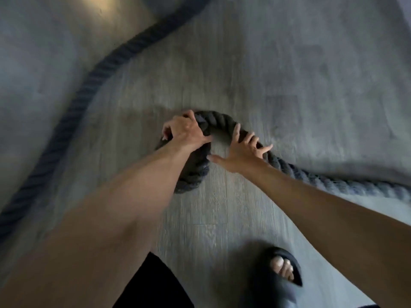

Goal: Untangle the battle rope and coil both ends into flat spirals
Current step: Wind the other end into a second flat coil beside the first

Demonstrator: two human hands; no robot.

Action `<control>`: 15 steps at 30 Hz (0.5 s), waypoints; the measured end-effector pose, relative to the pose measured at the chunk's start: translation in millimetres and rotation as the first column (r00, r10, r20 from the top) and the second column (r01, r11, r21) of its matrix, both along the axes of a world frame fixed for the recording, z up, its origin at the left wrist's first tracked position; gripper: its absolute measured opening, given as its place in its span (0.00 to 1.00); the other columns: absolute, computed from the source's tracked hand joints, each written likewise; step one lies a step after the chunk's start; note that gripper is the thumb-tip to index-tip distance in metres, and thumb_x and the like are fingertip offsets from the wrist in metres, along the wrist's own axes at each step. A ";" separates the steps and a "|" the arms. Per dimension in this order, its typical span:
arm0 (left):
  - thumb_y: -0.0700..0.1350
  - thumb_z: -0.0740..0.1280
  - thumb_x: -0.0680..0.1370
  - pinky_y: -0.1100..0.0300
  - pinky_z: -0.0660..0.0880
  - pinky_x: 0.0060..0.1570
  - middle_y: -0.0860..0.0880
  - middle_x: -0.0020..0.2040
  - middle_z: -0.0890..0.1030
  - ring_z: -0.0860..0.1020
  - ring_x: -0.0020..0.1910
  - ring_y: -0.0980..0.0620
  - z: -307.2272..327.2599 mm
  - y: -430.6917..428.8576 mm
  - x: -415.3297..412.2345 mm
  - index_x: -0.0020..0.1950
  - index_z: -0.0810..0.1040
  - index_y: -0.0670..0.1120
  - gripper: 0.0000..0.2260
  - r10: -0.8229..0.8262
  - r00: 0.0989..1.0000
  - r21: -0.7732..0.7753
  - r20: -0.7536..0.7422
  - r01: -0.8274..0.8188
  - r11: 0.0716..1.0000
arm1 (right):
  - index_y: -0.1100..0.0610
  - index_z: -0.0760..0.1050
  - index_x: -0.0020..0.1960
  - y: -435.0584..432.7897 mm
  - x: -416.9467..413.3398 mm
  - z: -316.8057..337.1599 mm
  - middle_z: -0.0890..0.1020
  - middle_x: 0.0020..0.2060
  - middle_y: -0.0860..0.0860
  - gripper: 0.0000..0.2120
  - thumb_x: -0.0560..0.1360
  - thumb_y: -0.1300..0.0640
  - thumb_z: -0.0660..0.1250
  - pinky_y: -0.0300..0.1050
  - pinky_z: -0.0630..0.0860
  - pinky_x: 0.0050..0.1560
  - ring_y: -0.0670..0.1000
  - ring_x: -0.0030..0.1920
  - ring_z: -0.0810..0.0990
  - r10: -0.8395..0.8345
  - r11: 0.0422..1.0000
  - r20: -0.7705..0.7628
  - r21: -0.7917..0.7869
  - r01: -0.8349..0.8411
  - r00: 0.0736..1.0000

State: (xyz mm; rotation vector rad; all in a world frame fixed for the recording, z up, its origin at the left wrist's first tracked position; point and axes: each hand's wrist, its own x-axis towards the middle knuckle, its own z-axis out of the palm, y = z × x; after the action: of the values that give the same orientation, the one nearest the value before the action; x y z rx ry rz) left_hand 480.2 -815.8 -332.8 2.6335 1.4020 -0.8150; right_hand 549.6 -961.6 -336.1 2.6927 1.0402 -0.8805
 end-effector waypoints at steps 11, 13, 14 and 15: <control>0.74 0.61 0.66 0.50 0.68 0.41 0.41 0.57 0.79 0.79 0.56 0.36 -23.1 40.0 23.3 0.61 0.65 0.47 0.37 0.188 0.973 -0.056 0.136 -0.182 0.982 | 0.61 0.25 0.78 17.1 -9.4 10.6 0.30 0.74 0.72 0.70 0.63 0.21 0.65 0.84 0.41 0.66 0.73 0.75 0.29 -0.099 0.992 -0.121 0.064 0.107 0.988; 0.74 0.60 0.67 0.51 0.66 0.40 0.40 0.56 0.79 0.79 0.54 0.36 -21.7 40.3 25.1 0.60 0.65 0.46 0.36 0.163 0.980 -0.066 0.118 -0.156 0.986 | 0.61 0.26 0.78 20.8 -11.1 14.9 0.31 0.74 0.72 0.71 0.63 0.23 0.67 0.83 0.43 0.67 0.73 0.76 0.31 -0.131 0.989 -0.127 0.052 0.138 0.983; 0.74 0.60 0.67 0.51 0.67 0.39 0.40 0.55 0.79 0.79 0.52 0.36 -21.1 41.8 25.8 0.60 0.65 0.46 0.36 0.153 0.982 -0.061 0.108 -0.147 0.987 | 0.61 0.26 0.78 23.0 -11.5 15.8 0.32 0.75 0.72 0.70 0.64 0.24 0.68 0.83 0.43 0.67 0.73 0.76 0.33 -0.150 0.986 -0.129 0.048 0.157 0.980; 0.74 0.60 0.68 0.51 0.67 0.39 0.40 0.54 0.79 0.79 0.52 0.36 -21.9 42.8 26.0 0.59 0.64 0.46 0.35 0.142 0.985 -0.062 0.102 -0.137 0.989 | 0.61 0.26 0.78 24.6 -12.1 16.5 0.34 0.76 0.72 0.70 0.64 0.26 0.70 0.82 0.44 0.68 0.72 0.77 0.35 -0.167 0.984 -0.131 0.043 0.173 0.977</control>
State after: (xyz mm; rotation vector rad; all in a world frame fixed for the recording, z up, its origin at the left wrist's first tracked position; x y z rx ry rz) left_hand 506.3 -773.0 -354.7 2.4656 1.4937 -0.6775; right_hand 537.6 -937.0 -319.6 2.8373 0.8774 -1.0816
